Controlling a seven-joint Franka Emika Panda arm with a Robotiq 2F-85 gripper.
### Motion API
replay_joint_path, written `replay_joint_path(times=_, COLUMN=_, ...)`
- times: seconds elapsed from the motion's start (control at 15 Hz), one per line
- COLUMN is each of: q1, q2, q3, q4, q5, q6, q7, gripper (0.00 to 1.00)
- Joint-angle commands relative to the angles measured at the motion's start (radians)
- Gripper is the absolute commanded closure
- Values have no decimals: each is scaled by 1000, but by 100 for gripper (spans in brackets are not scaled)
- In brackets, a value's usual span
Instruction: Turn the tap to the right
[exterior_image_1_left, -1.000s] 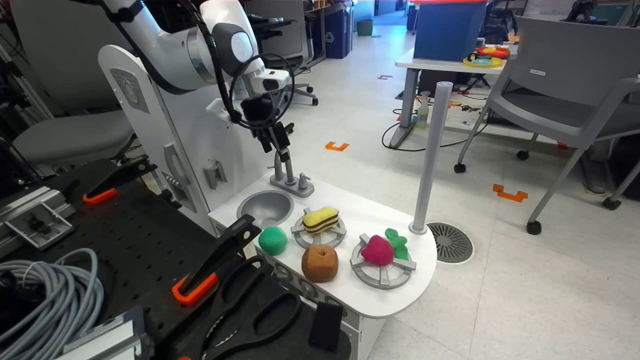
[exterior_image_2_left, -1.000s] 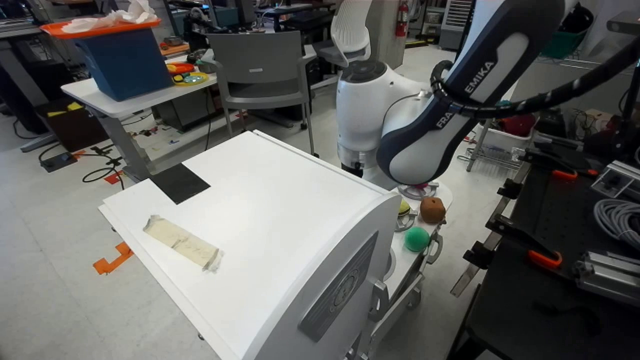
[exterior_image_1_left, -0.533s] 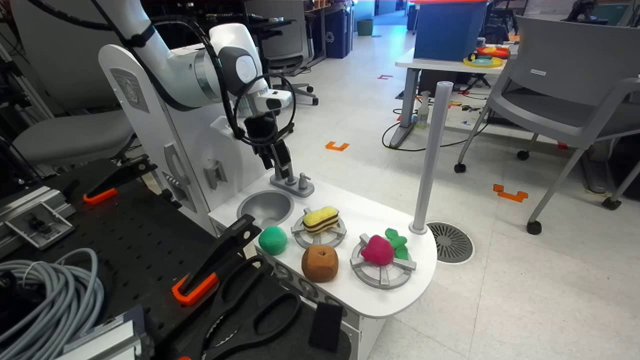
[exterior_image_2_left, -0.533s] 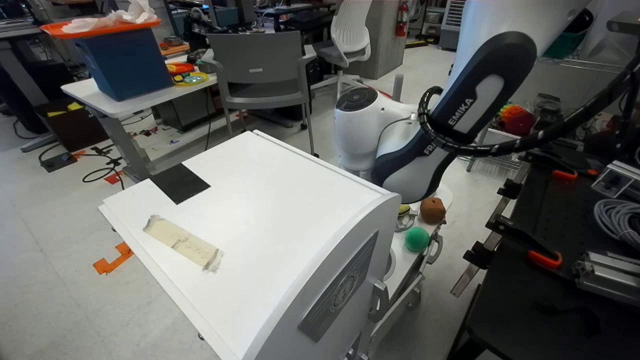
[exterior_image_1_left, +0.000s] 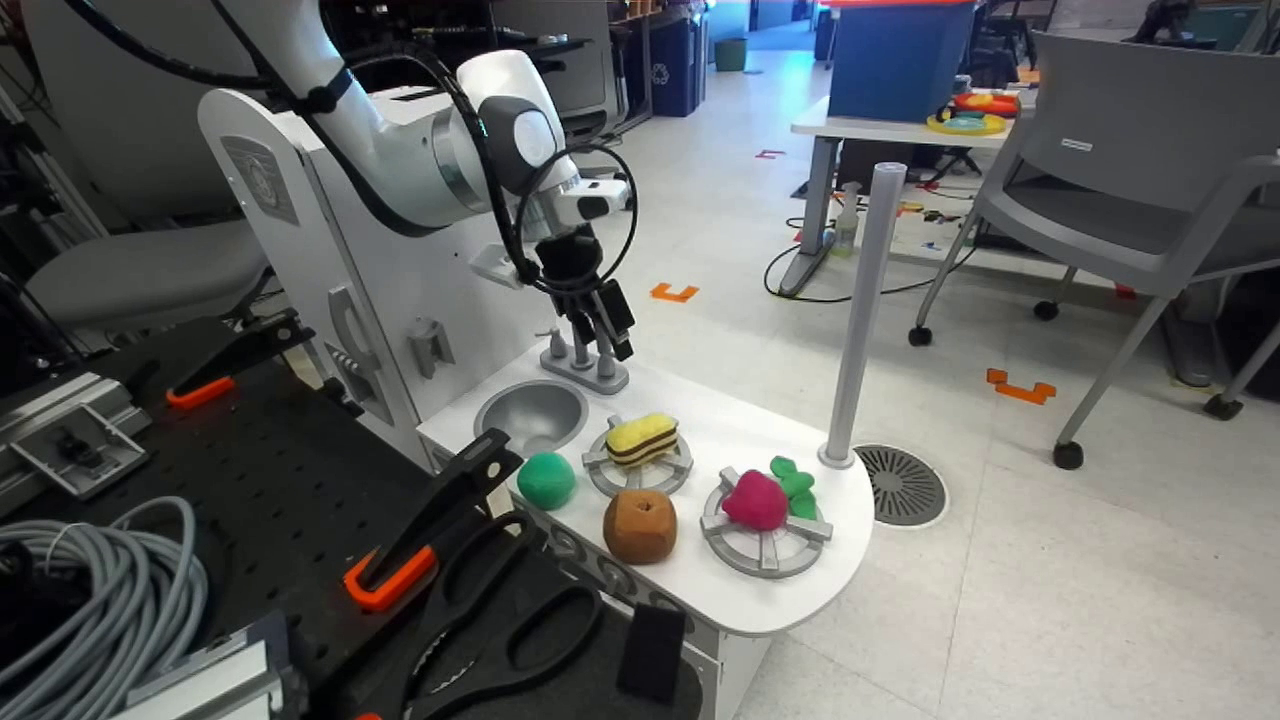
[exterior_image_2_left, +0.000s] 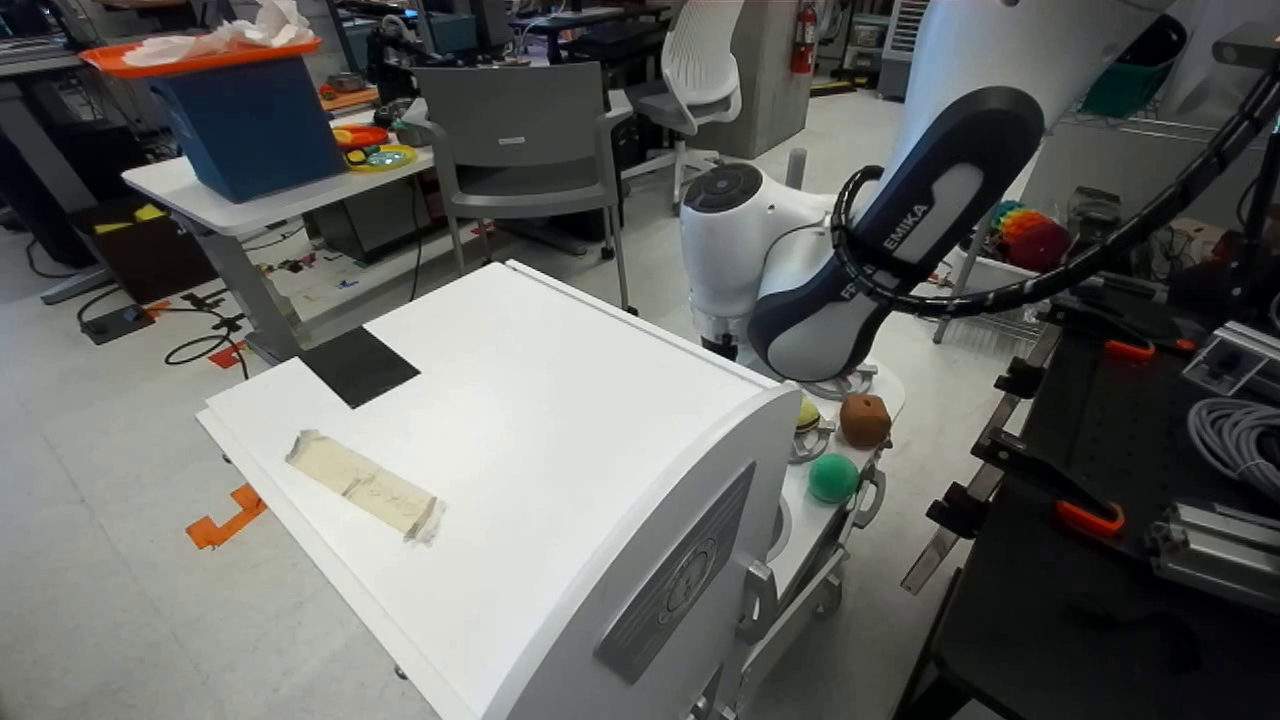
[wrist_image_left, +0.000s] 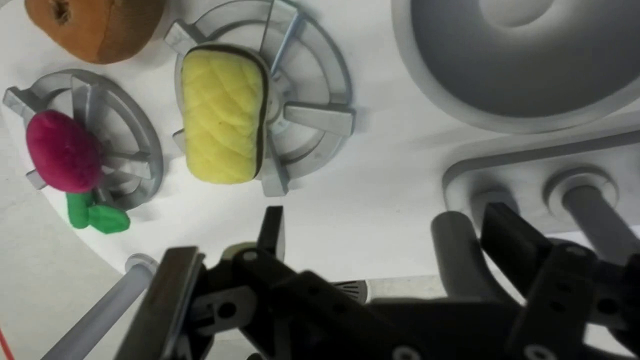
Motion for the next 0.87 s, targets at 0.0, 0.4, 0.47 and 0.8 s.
replay_joint_path(times=0.0, q1=-5, q2=31, q3=-87, q4=92, q5=12, q6=-19, q7=15, gripper=0)
replay_joint_path(times=0.4, q1=-102, q2=-68, q3=-64, q4=151, q5=39, q6=-200, q7=-36, gripper=0)
replay_joint_path(times=0.47, q1=-128, q2=-101, q3=-30, q4=138, q5=43, q6=-251, q7=-83, gripper=0)
replay_joint_path(times=0.8, q1=-161, q2=-140, q3=-2, q4=133, q5=36, q6=-305, q7=-121, gripper=0)
